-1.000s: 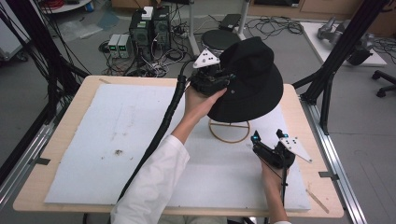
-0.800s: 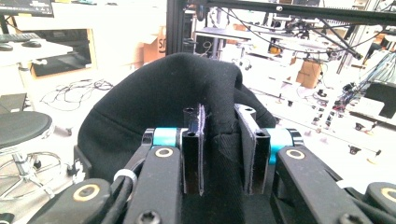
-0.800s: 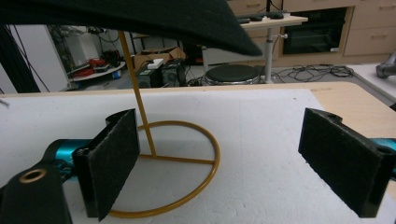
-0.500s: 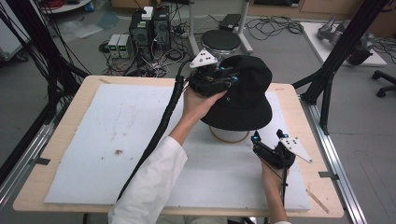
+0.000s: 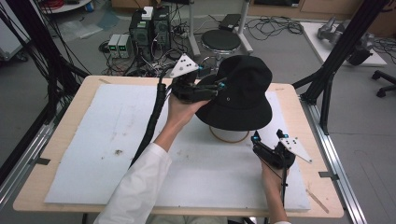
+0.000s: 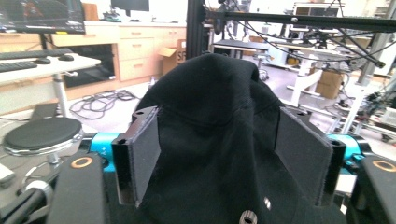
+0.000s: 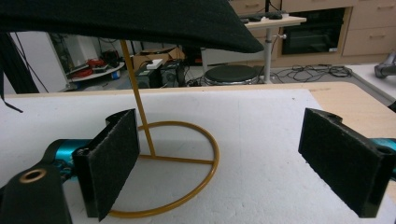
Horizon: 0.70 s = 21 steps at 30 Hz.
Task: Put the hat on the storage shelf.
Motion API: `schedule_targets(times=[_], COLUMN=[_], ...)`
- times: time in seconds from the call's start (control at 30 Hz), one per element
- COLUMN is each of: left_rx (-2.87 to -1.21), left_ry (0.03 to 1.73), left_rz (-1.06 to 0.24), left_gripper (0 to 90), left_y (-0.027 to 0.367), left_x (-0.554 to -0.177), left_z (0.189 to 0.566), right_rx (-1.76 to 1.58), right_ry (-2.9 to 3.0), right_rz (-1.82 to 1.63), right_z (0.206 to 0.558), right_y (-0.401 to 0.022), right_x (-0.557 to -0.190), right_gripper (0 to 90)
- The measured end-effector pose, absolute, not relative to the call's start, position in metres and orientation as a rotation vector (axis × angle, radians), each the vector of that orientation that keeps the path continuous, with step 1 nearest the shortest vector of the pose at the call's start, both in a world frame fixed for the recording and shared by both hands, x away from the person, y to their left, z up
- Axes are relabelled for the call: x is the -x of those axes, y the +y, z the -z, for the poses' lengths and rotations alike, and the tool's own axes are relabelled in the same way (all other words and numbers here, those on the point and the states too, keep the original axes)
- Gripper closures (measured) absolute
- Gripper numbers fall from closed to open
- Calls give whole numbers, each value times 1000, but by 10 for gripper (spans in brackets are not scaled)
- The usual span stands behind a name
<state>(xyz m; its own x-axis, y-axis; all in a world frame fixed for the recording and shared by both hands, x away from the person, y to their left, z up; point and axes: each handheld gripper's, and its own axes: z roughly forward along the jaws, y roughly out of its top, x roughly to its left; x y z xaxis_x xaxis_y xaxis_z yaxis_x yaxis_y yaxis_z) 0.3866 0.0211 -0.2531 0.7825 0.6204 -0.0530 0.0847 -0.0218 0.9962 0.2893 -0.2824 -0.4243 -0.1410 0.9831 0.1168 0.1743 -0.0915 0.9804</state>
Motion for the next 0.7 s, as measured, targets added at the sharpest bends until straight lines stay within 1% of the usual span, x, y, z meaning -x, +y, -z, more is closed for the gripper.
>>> schedule_targets(times=[0.1, 0.37, 0.6, 0.7], left_rx=[-1532, -1529, -1513, -1501], left_ry=[607, 660, 728, 747], left_rz=[-497, -527, -595, -612], left_gripper=[293, 276, 259, 252], left_y=[39, 64, 98, 107], left_x=[-379, -369, -358, -355], left_z=[256, 263, 279, 283], right_rx=[-1341, -1338, -1343, -1340], right_ry=[1398, 1401, 1406, 1406], right_rz=[-1318, -1313, -1310, -1308], right_z=[424, 425, 425, 425], right_y=[-282, -280, -279, -279], right_x=[-289, -289, -289, -290], right_gripper=[117, 117, 117, 117])
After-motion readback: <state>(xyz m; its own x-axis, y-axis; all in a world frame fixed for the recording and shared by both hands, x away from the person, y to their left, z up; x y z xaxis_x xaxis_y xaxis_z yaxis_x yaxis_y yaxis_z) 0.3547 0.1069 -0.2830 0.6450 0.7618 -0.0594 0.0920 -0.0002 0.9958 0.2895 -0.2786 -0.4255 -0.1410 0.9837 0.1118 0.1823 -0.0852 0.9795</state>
